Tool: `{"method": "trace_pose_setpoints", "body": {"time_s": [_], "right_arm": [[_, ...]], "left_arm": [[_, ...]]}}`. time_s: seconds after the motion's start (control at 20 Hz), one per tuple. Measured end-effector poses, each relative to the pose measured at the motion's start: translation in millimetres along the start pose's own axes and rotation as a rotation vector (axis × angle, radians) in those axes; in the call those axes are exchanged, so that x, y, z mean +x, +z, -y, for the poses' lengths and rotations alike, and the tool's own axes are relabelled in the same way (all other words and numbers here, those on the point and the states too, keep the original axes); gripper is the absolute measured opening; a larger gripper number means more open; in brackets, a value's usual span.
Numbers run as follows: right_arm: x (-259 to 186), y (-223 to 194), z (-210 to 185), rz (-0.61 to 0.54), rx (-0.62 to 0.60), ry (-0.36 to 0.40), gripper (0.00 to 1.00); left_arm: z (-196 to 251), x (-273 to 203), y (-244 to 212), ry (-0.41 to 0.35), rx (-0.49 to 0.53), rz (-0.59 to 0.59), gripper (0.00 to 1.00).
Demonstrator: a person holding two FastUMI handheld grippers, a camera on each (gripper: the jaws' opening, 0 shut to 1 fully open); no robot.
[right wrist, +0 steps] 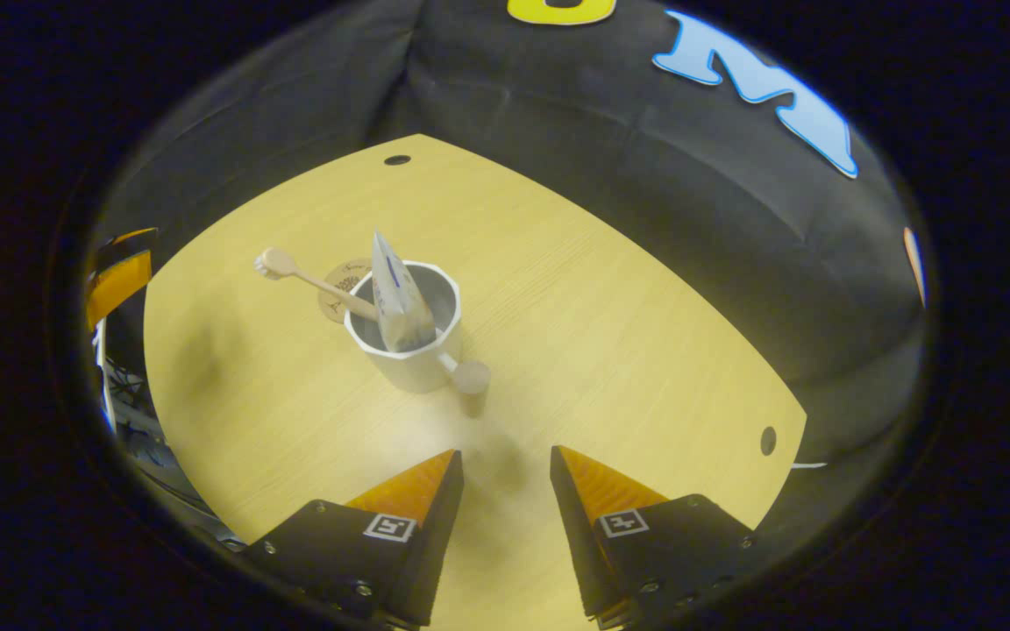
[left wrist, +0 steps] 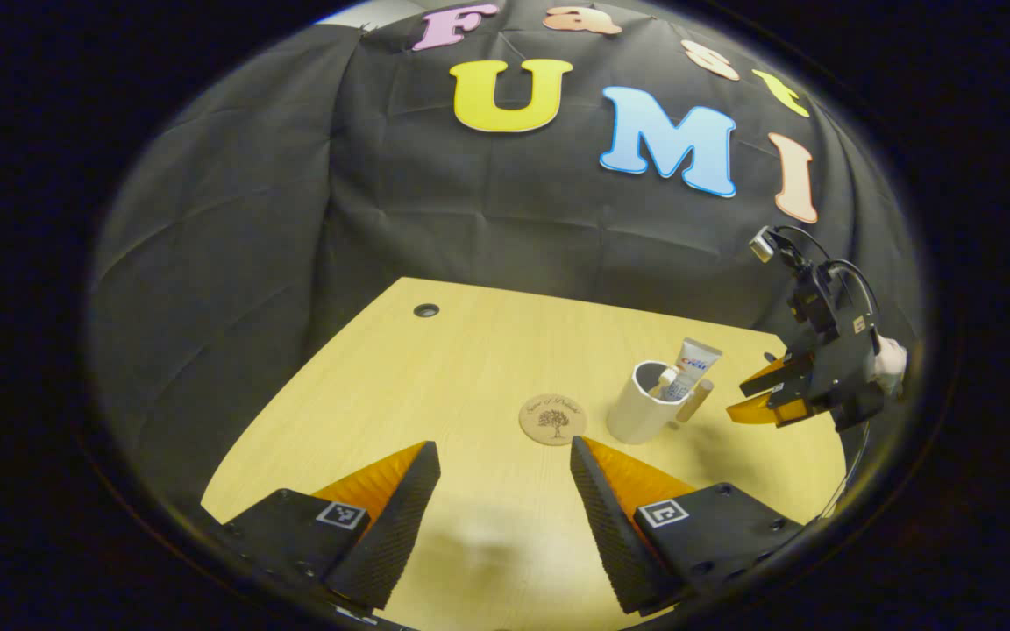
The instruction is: Put the toothbrush and toothpaste on the desktop into the cup, then pick up the cup and place it on the coaster on the desktop.
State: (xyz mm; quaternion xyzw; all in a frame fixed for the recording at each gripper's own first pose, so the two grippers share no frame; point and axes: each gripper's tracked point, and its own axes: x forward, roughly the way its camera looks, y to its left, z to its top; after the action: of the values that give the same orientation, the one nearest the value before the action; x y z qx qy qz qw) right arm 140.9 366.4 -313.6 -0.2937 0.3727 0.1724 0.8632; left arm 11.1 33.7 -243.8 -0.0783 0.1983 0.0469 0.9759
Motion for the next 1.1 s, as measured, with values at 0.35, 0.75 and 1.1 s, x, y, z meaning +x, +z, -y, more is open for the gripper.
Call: {"method": "trace_pose_setpoints", "body": {"time_s": [0.35,0.75,1.1], "right_arm": [[19.6,28.3,-9.7,-0.077,-0.203,0.057,0.58],[43.6,41.2,-23.9,-0.162,-0.316,0.121,0.58],[60.9,33.5,-25.2,-0.200,-0.327,0.155,0.57]], "left_arm": [[-22.0,2.9,-17.4,0.037,-0.046,-0.040,0.97],[-27.5,9.5,-33.4,0.049,-0.062,-0.080,0.96],[-49.9,8.5,-43.8,0.098,-0.094,-0.106,0.94]]}}
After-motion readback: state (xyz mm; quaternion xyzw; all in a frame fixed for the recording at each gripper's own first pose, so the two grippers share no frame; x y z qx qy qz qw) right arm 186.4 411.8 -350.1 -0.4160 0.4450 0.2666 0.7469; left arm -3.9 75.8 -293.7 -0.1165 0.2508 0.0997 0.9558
